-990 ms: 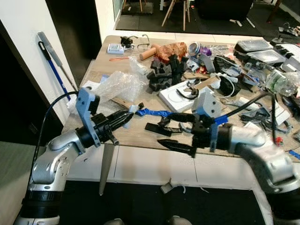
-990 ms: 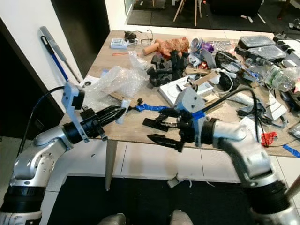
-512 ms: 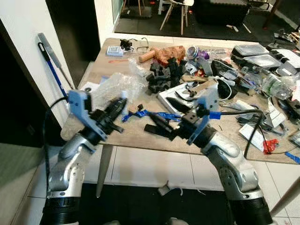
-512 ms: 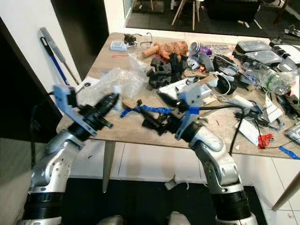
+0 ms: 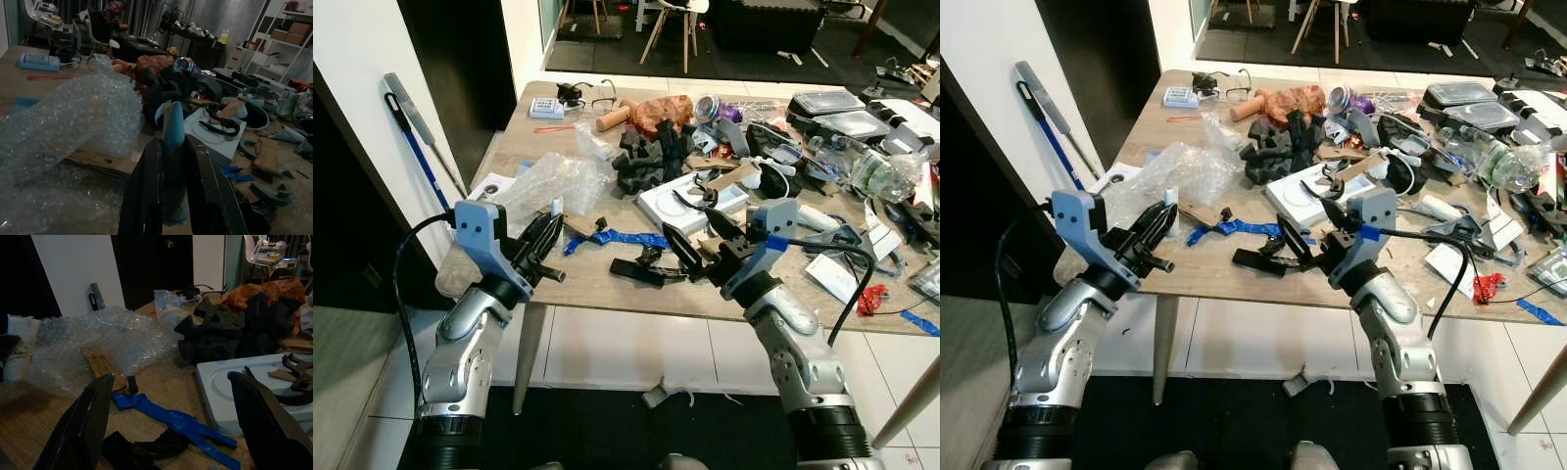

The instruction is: Picking trash to rubbish bin

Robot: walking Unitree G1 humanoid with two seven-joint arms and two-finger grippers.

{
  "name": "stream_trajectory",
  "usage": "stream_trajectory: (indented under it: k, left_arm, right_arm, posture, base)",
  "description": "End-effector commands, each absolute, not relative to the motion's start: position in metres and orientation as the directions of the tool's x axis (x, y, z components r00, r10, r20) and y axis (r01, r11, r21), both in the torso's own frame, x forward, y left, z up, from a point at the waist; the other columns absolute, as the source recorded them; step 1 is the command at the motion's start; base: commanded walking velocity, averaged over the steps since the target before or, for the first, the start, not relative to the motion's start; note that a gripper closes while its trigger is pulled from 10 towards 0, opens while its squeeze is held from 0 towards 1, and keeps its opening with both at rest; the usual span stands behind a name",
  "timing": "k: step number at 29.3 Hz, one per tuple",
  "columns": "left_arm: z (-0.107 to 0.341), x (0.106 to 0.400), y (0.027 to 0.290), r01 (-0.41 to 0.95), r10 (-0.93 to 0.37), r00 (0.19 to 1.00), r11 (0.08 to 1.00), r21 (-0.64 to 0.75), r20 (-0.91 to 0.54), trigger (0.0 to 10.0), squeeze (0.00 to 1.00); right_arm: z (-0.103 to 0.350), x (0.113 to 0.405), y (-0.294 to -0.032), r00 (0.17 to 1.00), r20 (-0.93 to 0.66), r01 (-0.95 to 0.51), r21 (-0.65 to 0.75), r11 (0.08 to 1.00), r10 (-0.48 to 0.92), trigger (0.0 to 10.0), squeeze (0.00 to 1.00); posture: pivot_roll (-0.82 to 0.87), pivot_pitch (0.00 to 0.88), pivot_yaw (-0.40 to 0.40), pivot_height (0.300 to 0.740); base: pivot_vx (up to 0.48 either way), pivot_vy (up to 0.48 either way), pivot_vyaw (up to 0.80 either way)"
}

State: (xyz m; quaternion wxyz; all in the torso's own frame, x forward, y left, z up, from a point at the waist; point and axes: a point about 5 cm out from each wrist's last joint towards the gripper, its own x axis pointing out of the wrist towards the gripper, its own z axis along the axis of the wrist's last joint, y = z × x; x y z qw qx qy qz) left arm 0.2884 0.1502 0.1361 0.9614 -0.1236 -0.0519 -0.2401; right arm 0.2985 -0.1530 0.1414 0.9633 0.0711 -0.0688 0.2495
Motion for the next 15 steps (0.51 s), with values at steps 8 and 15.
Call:
stream_trajectory:
  k: [8,15]
  left_arm:
    - [0.1356,0.289,0.15,0.497,-0.47,0.866,0.844,-0.201,0.17,10.0,0.0]
    - [0.1333,0.289,0.1495,0.503,-0.475,0.863,0.841,-0.197,0.174,10.0,0.0]
  right_arm:
    - [0.1385,0.3005,-0.148,0.847,0.169,-0.523,0.092,0.847,0.504,10.0,0.0]
    - [0.1363,0.2997,-0.1465,0.822,0.166,-0.562,0.078,0.823,0.546,10.0,0.0]
  posture:
    - [0.0,0.0,0.001,0.74]
    - [-0.01,0.0,-0.001,0.74]
  base:
    - [-0.032,0.0,0.0]
    - [-0.289,0.0,0.0]
